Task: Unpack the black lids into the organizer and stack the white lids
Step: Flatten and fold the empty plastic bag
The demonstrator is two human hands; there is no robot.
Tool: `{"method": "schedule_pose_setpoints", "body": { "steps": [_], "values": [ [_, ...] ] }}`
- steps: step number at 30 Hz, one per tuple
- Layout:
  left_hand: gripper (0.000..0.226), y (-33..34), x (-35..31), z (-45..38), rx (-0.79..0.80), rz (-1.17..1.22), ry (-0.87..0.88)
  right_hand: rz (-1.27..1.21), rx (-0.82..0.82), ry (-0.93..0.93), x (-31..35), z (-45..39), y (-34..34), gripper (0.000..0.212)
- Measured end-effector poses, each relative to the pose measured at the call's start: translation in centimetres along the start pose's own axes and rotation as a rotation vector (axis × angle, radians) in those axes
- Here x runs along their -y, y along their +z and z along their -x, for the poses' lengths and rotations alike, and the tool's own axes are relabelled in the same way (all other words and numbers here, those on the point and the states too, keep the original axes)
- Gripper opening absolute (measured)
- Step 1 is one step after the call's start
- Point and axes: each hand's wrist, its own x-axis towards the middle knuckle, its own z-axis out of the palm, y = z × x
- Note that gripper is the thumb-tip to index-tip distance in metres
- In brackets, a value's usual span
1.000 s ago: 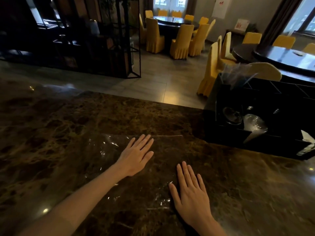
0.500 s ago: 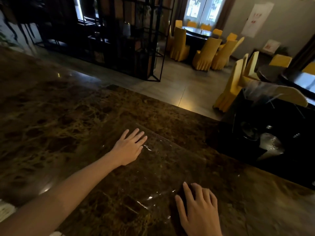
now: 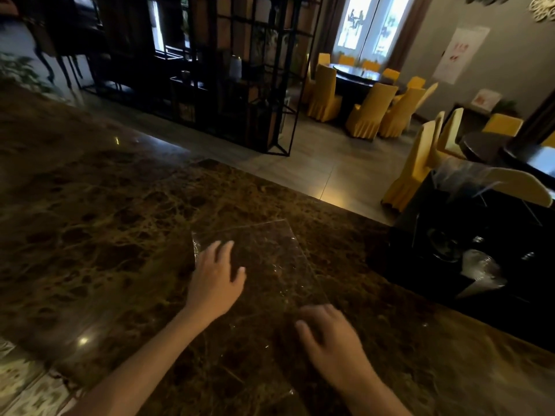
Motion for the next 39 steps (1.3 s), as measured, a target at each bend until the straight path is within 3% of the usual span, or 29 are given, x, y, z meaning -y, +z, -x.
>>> {"method": "schedule_pose_setpoints", "body": {
  "steps": [2, 4, 6, 8, 10, 13, 17, 20, 23, 27, 31, 36, 39],
  "values": [
    [0.074, -1.5, 2.3, 1.4, 0.028, 0.158, -0.291, -0.117, -0.087, 0.131, -1.2, -3.4, -1.1, 0.044],
    [0.077, -2.8, 3.2, 1.9, 0.111, 0.477, -0.556, -0.217, -0.044, 0.259, -2.0, -6.9, -2.0, 0.058],
    [0.078, -3.5, 3.2, 2.2, 0.116, 0.783, -0.696, -0.299, 0.052, 0.334, -2.2, -9.7, -2.3, 0.068],
    [0.08, -3.7, 3.0, 2.5, 0.121, 0.897, -0.723, -0.421, 0.131, 0.39, -2.0, -11.7, -2.2, 0.073],
    [0.08, -3.6, 3.2, 2.6, 0.147, 0.912, -0.693, -0.457, 0.184, 0.393, -1.6, -12.9, -2.3, 0.068],
    [0.07, -3.7, 3.6, 2.5, 0.158, 0.875, -0.637, -0.527, 0.255, 0.371, -1.8, -13.2, -3.0, 0.04],
    [0.026, -4.1, 3.8, 2.5, 0.271, 0.728, -0.46, -0.659, 0.212, 0.291, -2.8, -12.6, -4.2, 0.015],
    [0.009, -4.3, 4.0, 2.4, 0.27, 0.65, -0.338, -0.722, 0.18, 0.198, -3.4, -11.7, -5.4, 0.015],
    [0.009, -4.9, 4.1, 2.0, 0.232, 0.655, -0.254, -0.811, 0.159, 0.161, -4.4, -10.9, -6.5, 0.033],
    [0.009, -5.2, 4.3, 1.5, 0.217, 0.721, -0.209, -0.863, 0.194, 0.15, -5.9, -9.9, -7.0, 0.024],
    [0.01, -5.0, 4.4, 1.3, 0.198, 0.767, -0.174, -0.887, 0.124, 0.118, -6.4, -9.1, -6.8, 0.033],
    [0.048, -4.9, 3.7, 1.0, 0.305, 0.792, -0.103, -0.945, -0.046, 0.098, -6.4, -8.3, -7.0, 0.044],
    [0.058, -4.8, 3.5, 0.8, 0.317, 0.783, -0.061, -0.95, -0.1, 0.081, -6.3, -7.8, -7.6, 0.043]
  ]
}}
